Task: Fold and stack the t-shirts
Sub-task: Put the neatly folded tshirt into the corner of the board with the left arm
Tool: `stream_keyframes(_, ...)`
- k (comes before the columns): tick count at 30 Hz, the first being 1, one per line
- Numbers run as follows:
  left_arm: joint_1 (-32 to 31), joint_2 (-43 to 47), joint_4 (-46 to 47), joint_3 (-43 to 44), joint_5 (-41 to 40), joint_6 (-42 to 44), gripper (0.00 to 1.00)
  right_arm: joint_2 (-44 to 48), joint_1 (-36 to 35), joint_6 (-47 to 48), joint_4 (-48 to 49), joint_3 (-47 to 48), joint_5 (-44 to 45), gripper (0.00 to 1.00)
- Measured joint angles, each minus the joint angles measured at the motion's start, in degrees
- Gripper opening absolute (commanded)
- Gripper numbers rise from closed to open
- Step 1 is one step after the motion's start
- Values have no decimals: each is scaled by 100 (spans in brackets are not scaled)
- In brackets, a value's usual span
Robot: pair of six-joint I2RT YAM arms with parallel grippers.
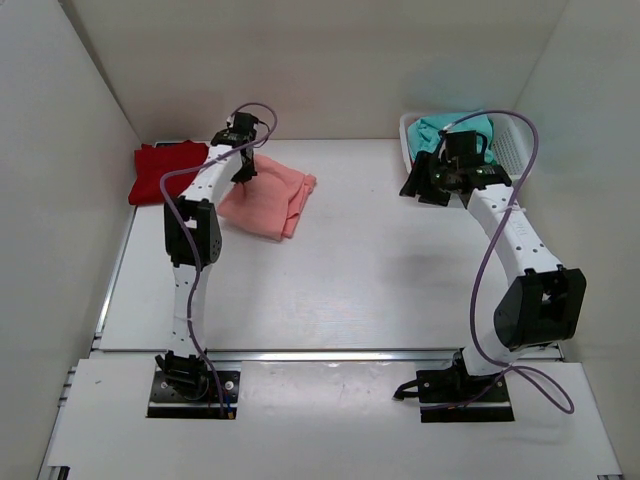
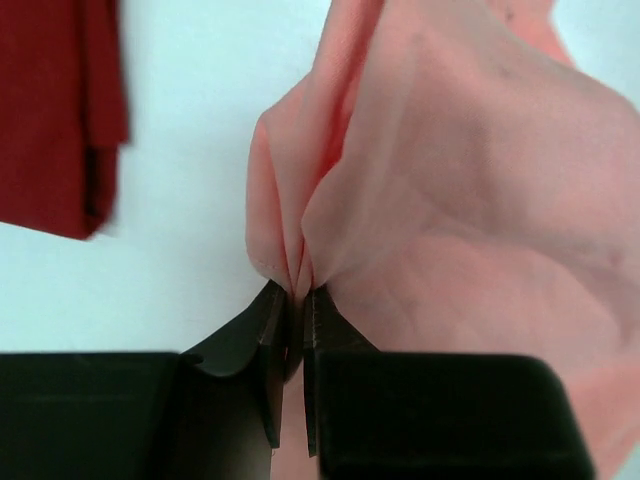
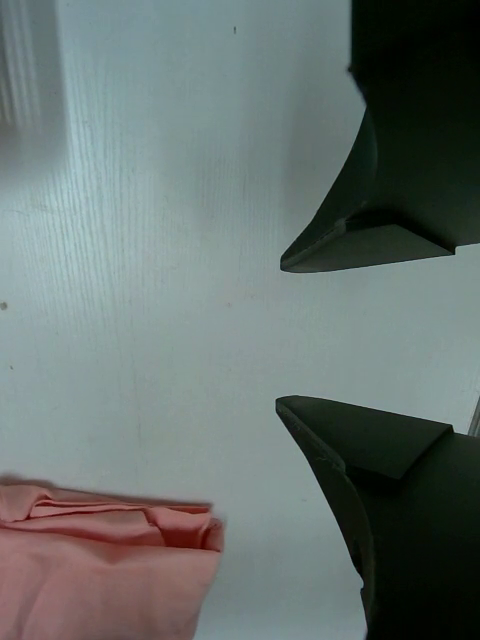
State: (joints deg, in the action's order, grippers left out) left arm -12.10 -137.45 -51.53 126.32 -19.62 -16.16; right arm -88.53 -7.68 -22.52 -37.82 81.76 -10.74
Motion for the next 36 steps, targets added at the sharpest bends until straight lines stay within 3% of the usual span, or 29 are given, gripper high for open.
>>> stream_keyframes(12,184,0,120,1224,-468,463,0,-85,-529,46,-492,485,90,50)
stream_keyframes(20,986,0,267,1486,-459,610,0,-409,-813,-4,-817,691,85,49)
stream_keyframes(36,2299,-439,1054,1993,-238,535,0,-1552,-1207,-13,-1552,2009,151,49)
